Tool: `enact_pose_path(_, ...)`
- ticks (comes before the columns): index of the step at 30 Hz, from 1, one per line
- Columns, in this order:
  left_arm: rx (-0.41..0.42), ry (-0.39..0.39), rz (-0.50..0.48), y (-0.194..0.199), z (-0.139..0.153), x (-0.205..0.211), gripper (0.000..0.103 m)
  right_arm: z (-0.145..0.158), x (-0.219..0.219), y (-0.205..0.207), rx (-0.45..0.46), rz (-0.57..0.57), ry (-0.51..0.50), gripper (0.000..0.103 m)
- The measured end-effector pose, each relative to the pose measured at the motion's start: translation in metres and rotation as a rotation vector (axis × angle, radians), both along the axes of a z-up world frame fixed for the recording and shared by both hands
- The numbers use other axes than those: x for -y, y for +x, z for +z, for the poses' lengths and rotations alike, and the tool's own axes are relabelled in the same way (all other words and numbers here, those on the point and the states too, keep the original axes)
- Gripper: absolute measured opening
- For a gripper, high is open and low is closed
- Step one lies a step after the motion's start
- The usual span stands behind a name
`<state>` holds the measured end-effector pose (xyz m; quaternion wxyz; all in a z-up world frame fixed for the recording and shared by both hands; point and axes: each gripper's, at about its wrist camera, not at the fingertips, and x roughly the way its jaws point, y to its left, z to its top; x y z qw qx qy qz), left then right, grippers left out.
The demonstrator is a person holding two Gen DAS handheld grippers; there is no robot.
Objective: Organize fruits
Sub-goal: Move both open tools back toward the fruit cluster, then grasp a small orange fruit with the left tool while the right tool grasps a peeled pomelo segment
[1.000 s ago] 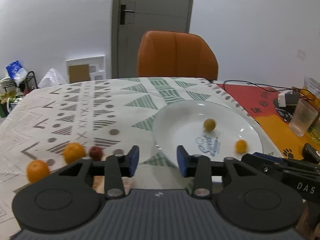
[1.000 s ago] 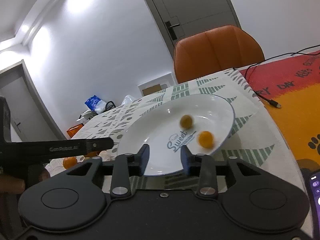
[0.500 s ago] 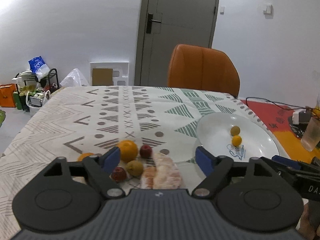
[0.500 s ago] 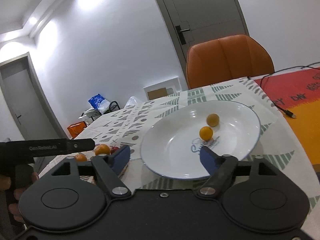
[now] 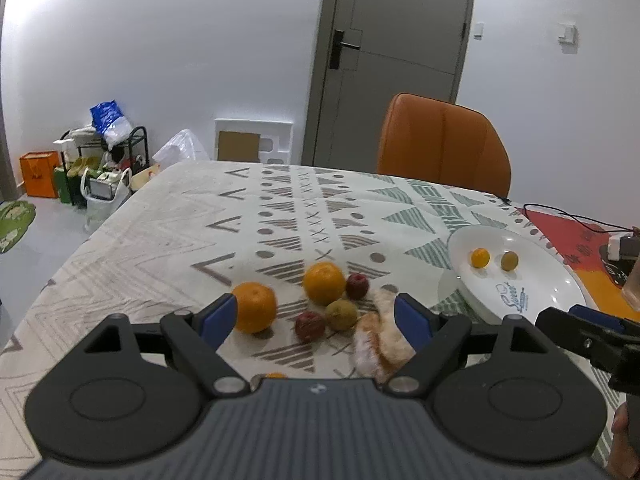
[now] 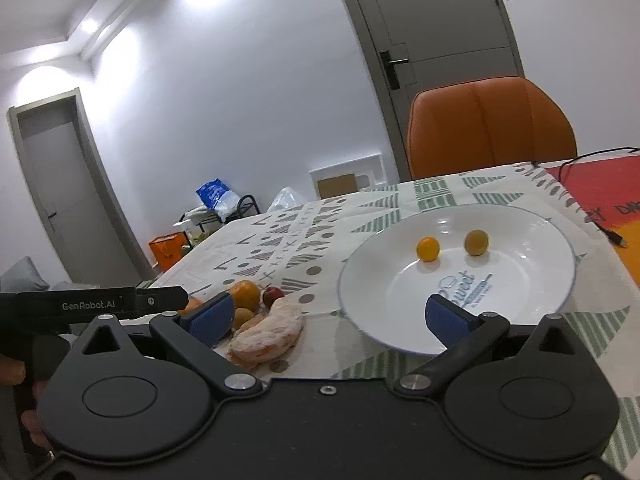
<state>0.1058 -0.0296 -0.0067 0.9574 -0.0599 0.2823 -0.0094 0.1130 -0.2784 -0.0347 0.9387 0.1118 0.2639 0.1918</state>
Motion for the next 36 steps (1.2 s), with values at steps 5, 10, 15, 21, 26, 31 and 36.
enact_pose_path(5,-0.014,-0.021,0.034,-0.005,-0.006,-0.015,0.084,-0.001,-0.015,0.002,-0.024,0.054,-0.020,0.103)
enact_pose_path(10,-0.016,-0.037,0.047,-0.011,-0.014,-0.024,0.084,-0.002,-0.030,0.001,-0.043,0.095,-0.032,0.103)
enact_pose_path(15,-0.018,-0.051,0.056,-0.015,-0.022,-0.031,0.081,-0.005,-0.041,0.004,-0.061,0.118,-0.054,0.101)
enact_pose_path(21,-0.025,-0.078,0.047,-0.016,-0.030,-0.037,0.075,-0.009,-0.052,0.007,-0.082,0.127,-0.076,0.096)
enact_pose_path(26,-0.049,-0.107,0.032,-0.014,-0.040,-0.040,0.065,-0.014,-0.058,0.010,-0.102,0.126,-0.093,0.093)
enact_pose_path(31,-0.089,-0.123,0.000,-0.008,-0.053,-0.036,0.038,-0.018,-0.061,0.016,-0.120,0.125,-0.104,0.090)
enact_pose_path(36,-0.079,-0.128,-0.016,-0.010,-0.055,-0.036,0.022,-0.021,-0.065,0.021,-0.138,0.136,-0.108,0.088)
